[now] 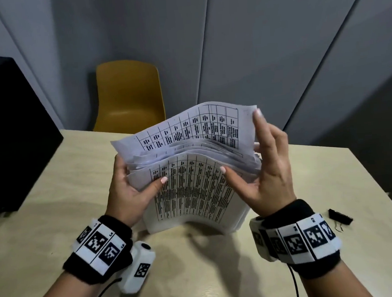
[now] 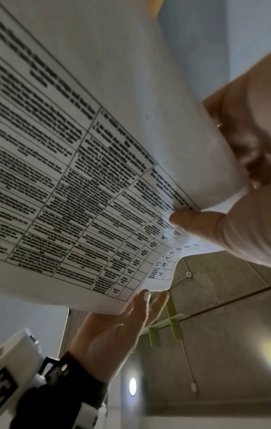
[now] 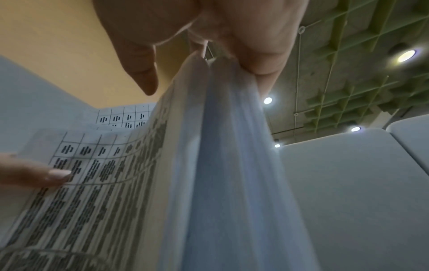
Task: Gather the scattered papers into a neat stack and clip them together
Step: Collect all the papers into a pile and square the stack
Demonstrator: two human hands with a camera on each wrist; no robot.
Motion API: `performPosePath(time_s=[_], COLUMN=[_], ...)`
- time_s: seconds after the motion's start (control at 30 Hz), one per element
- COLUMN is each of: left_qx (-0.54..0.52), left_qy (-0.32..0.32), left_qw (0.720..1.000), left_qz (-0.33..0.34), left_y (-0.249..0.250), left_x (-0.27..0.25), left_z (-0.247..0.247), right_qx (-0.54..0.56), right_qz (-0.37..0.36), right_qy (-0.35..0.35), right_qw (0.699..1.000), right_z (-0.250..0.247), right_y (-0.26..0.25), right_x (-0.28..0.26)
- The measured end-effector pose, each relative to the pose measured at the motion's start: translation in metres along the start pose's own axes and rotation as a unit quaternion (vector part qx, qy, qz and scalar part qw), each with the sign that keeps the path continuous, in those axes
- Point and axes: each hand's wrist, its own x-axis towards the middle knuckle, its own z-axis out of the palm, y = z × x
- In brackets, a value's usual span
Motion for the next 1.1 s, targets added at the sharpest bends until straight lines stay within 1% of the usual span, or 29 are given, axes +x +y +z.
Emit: performPosePath(time_s=[0.1,0.17,0.23,0.3,0.37,0.4,0.43,0.53,0.6,0.67,0.73,0.8,0.87,0.97,1.0,1.03,1.07,1.1], left_qx=[0.005,0.013,0.027,0.028,0.027,0.025,0.022,0.015,0.032,0.039,0.022,0.011,0.019,0.027,0.027,0.032,0.049,0.080], left_qy=[-0.005,-0.002,0.001,0.003,0.002,0.001,0.003,0.002,-0.008,-0.010,-0.018,-0.021,-0.018,0.001,0.004,0.011,0.020,0.028], left_qw=[1.000,1.000,1.000,1.000,1.000,1.000,1.000,1.000,0.999,0.999,0.999,0.999,0.999,0.999,0.999,0.998,0.997,0.992], left_qz=[0.001,0.006,0.002,0.000,-0.005,-0.008,-0.008,0.004,0.024,0.036,0.034,0.030,0.038,0.045,0.044,0.047,0.062,0.090], left_y=[-0.001,-0.003,-0.005,-0.007,-0.008,-0.009,-0.011,-0.010,-0.004,0.000,-0.002,-0.004,-0.005,-0.008,-0.010,-0.011,-0.010,-0.008], left_x=[0.000,0.001,0.002,0.003,0.004,0.004,0.005,0.005,0.005,0.004,0.004,0.005,0.005,0.004,0.003,0.002,0.001,0.001], left_z=[0.000,-0.001,-0.003,-0.004,-0.004,-0.005,-0.006,-0.007,-0.006,-0.005,-0.006,-0.008,-0.008,-0.009,-0.009,-0.010,-0.009,-0.009], right_qx=[-0.009,-0.041,-0.073,-0.057,-0.012,-0.004,-0.012,-0.093,-0.120,-0.114,-0.076,-0.001,0.074,0.138,0.163,0.200,0.242,0.285], right_qz=[0.012,0.016,0.014,0.015,0.009,0.008,0.007,0.007,0.010,0.023,0.055,0.085,0.089,0.076,0.097,0.137,0.181,0.221], right_qy=[-0.025,-0.044,-0.048,-0.029,-0.006,-0.011,-0.027,-0.078,-0.071,-0.050,-0.034,-0.036,-0.051,-0.075,-0.080,-0.085,-0.087,-0.091], right_qw=[1.000,0.998,0.996,0.998,1.000,1.000,1.000,0.993,0.990,0.992,0.995,0.996,0.992,0.985,0.979,0.967,0.949,0.928], right_z=[-0.004,-0.006,-0.008,-0.008,-0.008,-0.008,-0.009,-0.011,-0.010,-0.008,-0.006,-0.005,-0.008,-0.013,-0.014,-0.014,-0.012,-0.009], right_y=[-0.002,0.001,0.003,0.003,0.002,0.001,-0.001,-0.005,-0.004,0.002,0.008,0.011,0.011,0.018,0.023,0.026,0.029,0.032], right_x=[0.011,0.014,0.014,0.014,0.018,0.020,0.024,0.027,0.021,0.011,-0.003,-0.015,-0.023,-0.029,-0.032,-0.034,-0.036,-0.040])
